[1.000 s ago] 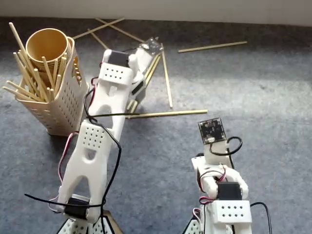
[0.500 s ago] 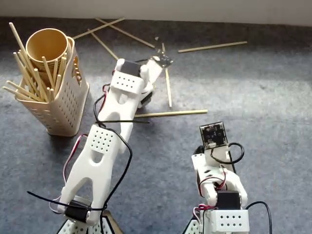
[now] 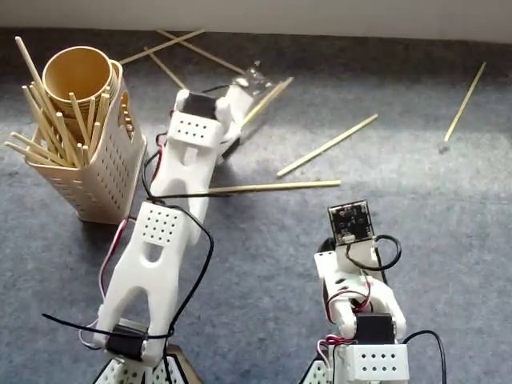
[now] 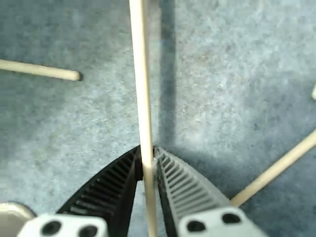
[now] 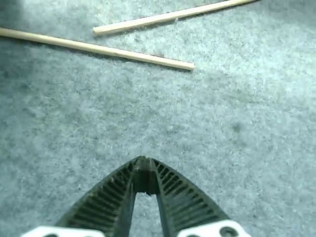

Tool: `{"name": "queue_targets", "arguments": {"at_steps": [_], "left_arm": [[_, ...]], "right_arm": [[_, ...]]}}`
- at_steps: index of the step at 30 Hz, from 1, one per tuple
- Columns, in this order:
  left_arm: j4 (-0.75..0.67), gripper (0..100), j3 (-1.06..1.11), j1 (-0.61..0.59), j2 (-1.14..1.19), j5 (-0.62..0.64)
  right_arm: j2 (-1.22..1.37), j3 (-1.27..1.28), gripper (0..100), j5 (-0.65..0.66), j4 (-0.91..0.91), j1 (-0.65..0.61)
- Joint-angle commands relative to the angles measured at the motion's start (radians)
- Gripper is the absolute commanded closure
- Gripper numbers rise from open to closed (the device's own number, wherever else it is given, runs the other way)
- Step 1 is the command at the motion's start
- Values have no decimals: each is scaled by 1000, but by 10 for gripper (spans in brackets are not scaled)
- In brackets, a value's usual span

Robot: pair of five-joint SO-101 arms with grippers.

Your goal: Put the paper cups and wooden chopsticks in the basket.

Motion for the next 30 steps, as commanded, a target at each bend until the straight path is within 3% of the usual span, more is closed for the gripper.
{"name": "queue_targets", "arguments": {"at_steps": [1, 13, 17, 24, 30], "left_arm": [[5, 996, -64, -54, -202, 23], [2, 996, -64, -120, -814, 35], [5, 996, -62, -208, -992, 78], [14, 997, -61, -478, -1052, 193], [28, 997, -25, -507, -1168, 201]], "right_arm": [[-12, 15, 989, 12, -22, 7], [-12, 15, 989, 12, -22, 7], [-12, 15, 989, 14, -22, 7], [-12, 15, 989, 15, -22, 7], [-12, 15, 989, 15, -25, 7]]}}
